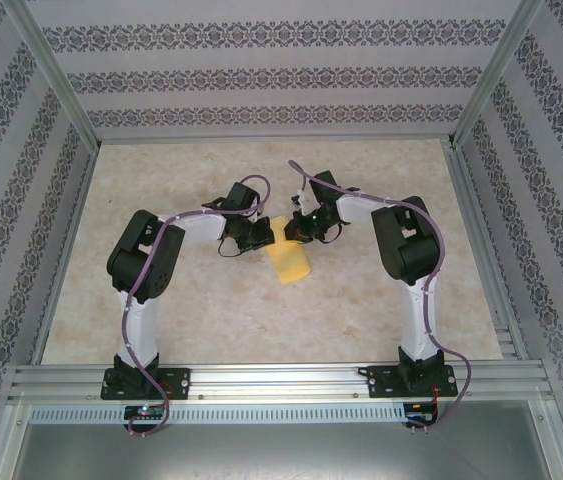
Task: Fold a paper plane with a square sheet of paper (pick it up from the middle)
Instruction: Fold the square sheet of paper in half at the center of the table.
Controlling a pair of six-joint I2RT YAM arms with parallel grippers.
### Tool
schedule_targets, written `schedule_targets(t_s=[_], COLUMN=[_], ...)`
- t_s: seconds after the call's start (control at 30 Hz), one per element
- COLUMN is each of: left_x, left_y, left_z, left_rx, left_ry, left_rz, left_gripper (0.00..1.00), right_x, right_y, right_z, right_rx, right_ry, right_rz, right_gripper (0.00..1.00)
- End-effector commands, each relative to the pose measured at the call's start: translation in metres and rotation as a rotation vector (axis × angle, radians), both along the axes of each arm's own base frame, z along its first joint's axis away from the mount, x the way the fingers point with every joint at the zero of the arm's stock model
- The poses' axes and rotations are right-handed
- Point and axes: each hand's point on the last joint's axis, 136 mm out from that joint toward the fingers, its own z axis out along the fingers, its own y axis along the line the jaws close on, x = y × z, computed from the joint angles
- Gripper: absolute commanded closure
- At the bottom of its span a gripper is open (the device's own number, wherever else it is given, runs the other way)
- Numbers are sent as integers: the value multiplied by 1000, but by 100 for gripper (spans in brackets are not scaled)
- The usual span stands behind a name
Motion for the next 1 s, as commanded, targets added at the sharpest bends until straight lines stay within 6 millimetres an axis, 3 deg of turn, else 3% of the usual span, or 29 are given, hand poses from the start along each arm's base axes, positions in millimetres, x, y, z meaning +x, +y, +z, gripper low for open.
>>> schedule_targets(t_s=[0.0,0.2,0.43,0.73,0.97], left_x=[-58,-58,-54,-54,-56], left_y=[47,45,38,37,38], left_z=[-75,-75,-71,-71,-72], left_rx=[247,239,228,232,234], left_ry=[233,229,213,212,217], left_rz=[26,24,6,6,8], left_gripper=[100,100,100,100,100], right_x=[8,19,27,13,26], right_y=[-49,-59,-32,22,18], right_z=[-18,-5,55,26,4], right_rx=[-134,-121,15,52,6], right_ry=[17,-13,-149,-60,-41], right_rz=[-111,-161,-167,-72,-116], right_gripper=[95,95,96,98,99])
